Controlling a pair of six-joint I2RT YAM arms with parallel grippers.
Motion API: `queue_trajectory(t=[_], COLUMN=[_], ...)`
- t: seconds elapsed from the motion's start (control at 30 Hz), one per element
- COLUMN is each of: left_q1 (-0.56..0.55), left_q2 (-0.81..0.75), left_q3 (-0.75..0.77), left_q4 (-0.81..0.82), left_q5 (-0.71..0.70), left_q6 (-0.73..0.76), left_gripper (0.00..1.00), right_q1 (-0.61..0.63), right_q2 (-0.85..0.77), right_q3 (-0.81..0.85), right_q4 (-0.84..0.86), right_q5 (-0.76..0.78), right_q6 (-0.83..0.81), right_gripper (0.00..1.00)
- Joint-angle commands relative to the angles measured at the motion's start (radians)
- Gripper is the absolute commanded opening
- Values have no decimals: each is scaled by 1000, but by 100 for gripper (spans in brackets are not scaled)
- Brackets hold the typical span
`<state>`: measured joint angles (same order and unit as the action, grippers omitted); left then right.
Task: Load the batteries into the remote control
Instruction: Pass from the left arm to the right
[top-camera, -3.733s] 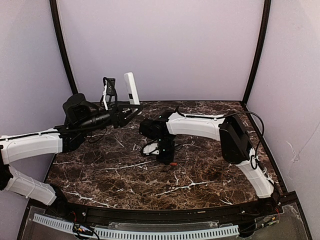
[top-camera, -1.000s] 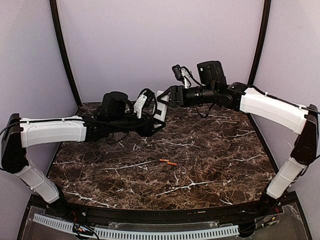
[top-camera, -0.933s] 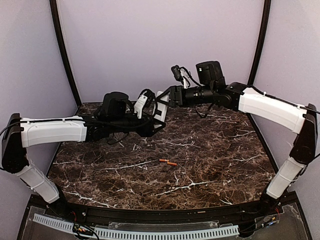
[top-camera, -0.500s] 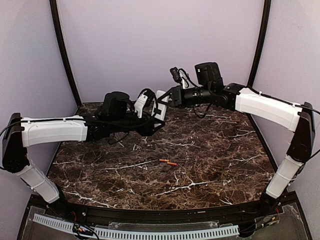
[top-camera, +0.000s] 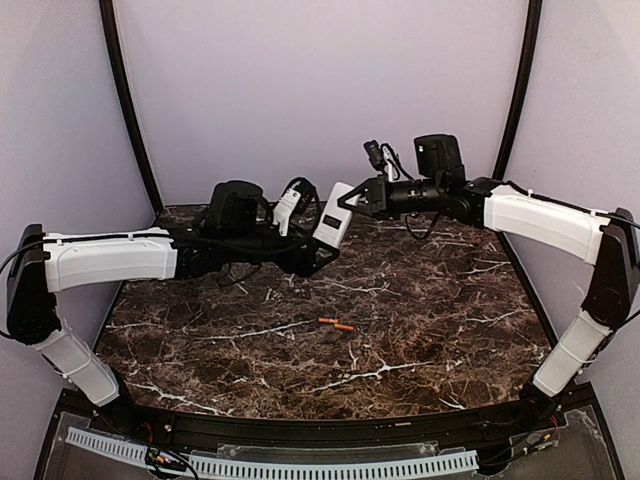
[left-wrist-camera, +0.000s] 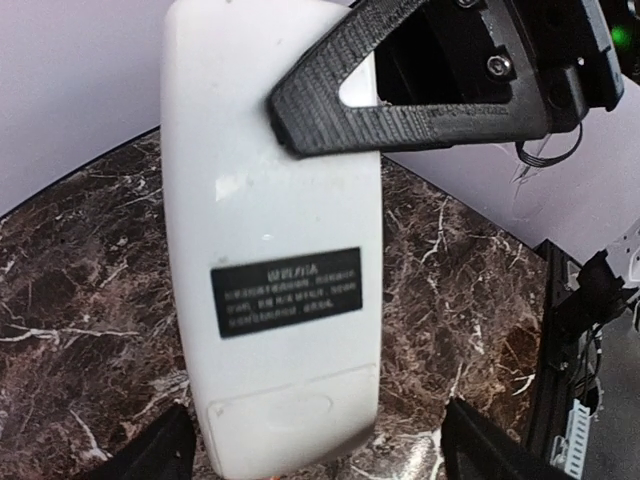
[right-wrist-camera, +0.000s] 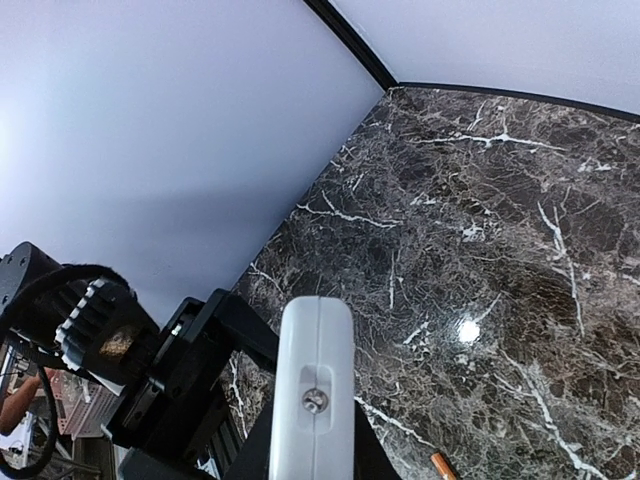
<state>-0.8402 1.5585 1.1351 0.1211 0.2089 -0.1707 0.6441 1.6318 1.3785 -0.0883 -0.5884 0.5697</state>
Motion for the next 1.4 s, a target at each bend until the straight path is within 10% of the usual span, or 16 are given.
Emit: queue_trajectory(t=[0.0, 0.37, 1.37], left_q1=[26, 118, 75], left_q2=[-63, -66, 108], left_q3=[1, -134, -42], left_q4=[-1, 264, 451], left_q5=[145, 438, 397], left_q6=[-55, -372, -648], left_gripper=[90, 82, 52], right_q1=[-46, -73, -62], right_q2=[-90, -209, -191], right_q3=[-50, -182, -278], right_q4=[111, 183, 397], right_q5=[-82, -196, -202], right_q6=[-34, -167, -56], right_gripper=[0, 0, 0])
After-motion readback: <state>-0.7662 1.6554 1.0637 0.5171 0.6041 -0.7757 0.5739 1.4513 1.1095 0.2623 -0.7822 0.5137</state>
